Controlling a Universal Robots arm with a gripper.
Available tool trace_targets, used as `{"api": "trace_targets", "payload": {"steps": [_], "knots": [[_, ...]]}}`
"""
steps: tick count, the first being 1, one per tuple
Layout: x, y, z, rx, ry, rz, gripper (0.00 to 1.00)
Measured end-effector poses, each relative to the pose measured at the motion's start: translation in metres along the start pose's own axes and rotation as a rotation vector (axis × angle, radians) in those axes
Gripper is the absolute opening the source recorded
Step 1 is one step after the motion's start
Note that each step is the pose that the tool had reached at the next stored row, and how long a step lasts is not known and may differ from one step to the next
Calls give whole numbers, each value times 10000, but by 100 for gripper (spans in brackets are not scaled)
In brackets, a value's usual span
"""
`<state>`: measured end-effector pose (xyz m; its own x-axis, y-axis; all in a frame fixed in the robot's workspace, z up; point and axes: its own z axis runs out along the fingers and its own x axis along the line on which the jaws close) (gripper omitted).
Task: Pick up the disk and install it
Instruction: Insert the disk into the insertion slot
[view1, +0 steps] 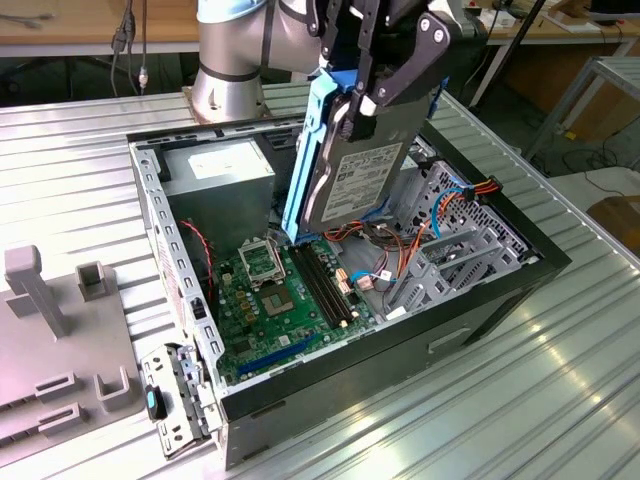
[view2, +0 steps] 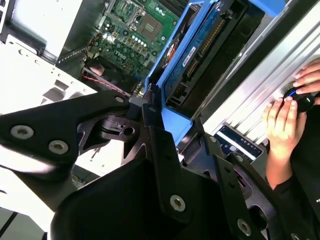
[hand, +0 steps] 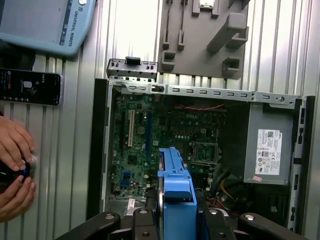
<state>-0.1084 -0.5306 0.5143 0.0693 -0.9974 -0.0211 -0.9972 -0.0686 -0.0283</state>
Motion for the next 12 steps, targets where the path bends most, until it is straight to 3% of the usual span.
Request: {"api": "trace_targets", "payload": {"steps": [6,10,12], "knots": [[17,-229,11,-5,0,1,37],[32,-446,18,-13,-1,1,37],[36,-504,20,-17,0,1,37]]}}
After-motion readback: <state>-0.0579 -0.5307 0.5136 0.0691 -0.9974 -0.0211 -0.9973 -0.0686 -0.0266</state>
